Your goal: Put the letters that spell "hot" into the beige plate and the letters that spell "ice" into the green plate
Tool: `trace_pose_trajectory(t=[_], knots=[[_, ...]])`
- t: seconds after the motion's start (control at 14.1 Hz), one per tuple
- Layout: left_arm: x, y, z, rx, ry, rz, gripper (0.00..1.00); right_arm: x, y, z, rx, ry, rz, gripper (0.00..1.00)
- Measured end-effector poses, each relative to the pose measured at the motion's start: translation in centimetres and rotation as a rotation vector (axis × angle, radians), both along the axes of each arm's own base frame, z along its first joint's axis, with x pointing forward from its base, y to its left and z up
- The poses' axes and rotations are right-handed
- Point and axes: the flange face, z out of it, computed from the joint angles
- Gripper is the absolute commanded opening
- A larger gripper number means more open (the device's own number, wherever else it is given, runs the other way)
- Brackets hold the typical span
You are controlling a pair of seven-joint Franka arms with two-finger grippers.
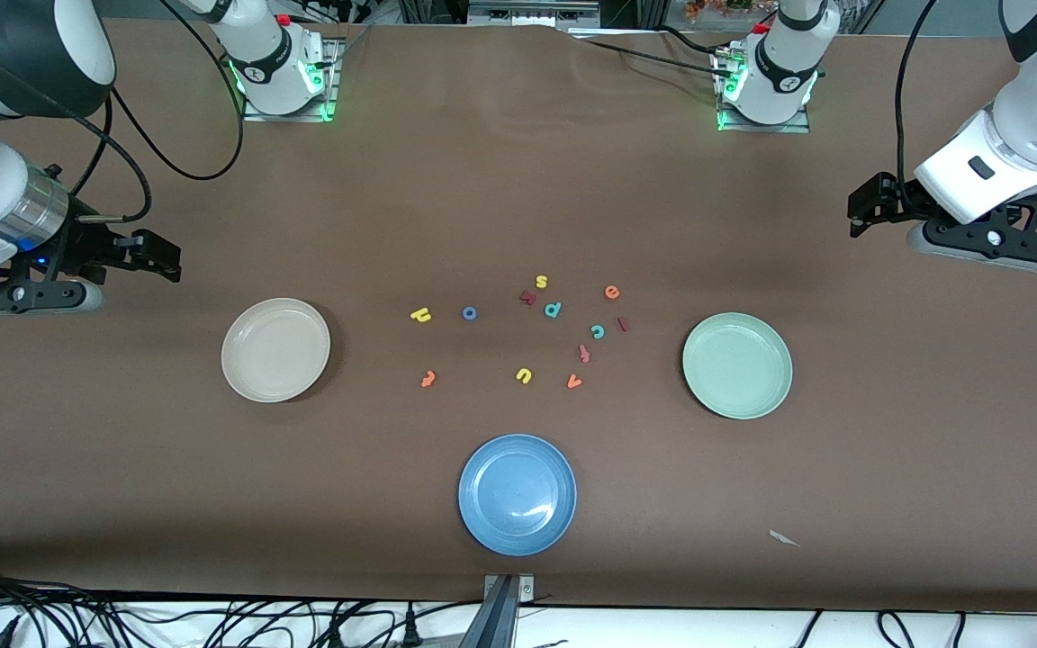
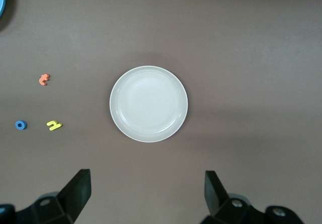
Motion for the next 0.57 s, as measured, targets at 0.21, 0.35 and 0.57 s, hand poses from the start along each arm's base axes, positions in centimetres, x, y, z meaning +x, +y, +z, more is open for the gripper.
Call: trace_pose_trajectory(t=[0.21,0.35,0.57], knots=[[0.0,-0.04,0.0,0.0,0.0,-0.001,1.0,0.0,0.0,0.0,0.0,0.0,0.0,1.0],[0.0,-0.04,-0.01,0.0,0.0,-0.001,1.0,0.0,0.0,0.0,0.0,0.0,0.0,1.0],[0.16,-0.05,-0.45,0.001,0.01,-0.001,1.0,0.0,0.0,0.0,0.0,0.0,-0.001,1.0]])
